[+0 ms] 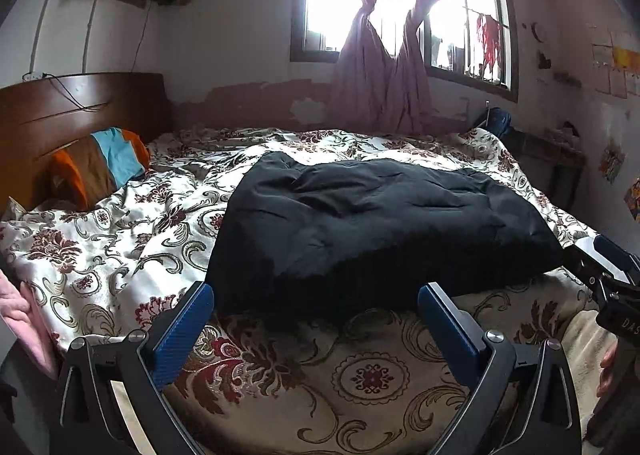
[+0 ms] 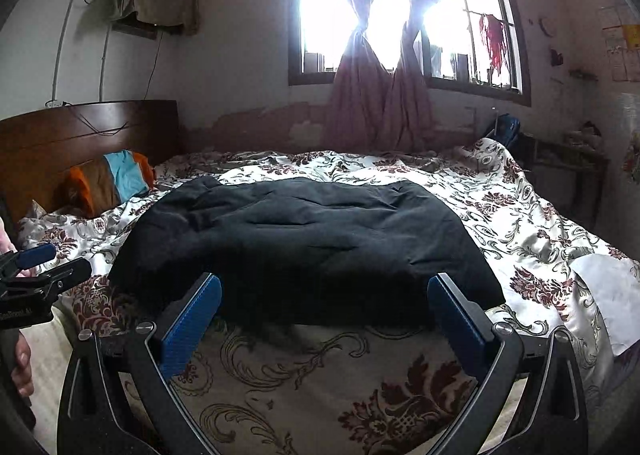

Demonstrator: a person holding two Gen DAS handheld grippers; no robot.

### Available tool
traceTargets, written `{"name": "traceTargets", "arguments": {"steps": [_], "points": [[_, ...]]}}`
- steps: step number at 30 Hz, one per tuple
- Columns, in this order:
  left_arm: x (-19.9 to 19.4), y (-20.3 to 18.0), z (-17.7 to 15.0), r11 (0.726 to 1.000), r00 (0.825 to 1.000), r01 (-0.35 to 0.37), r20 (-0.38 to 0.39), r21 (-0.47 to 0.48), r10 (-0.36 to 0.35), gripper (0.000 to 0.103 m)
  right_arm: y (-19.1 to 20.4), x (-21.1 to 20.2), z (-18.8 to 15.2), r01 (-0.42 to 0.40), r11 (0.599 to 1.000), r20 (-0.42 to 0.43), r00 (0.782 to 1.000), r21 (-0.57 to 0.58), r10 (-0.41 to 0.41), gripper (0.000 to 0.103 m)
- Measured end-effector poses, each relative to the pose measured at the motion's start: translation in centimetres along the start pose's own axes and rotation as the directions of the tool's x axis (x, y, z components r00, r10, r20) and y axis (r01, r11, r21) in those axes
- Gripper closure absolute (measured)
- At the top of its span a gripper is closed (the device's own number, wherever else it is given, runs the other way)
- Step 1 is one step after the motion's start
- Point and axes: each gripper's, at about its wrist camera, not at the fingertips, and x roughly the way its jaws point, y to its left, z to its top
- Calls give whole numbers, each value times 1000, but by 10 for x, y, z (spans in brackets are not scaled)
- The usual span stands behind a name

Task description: Fold large clothes

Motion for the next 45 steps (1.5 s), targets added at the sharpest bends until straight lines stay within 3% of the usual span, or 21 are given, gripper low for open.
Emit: {"name": "traceTargets", "arguments": {"steps": [45], "points": [[-1,0,0,1000,1000,8,2,11,-8,0,3,2,0,-5,1000,-7,1000,-2,5,2]]}}
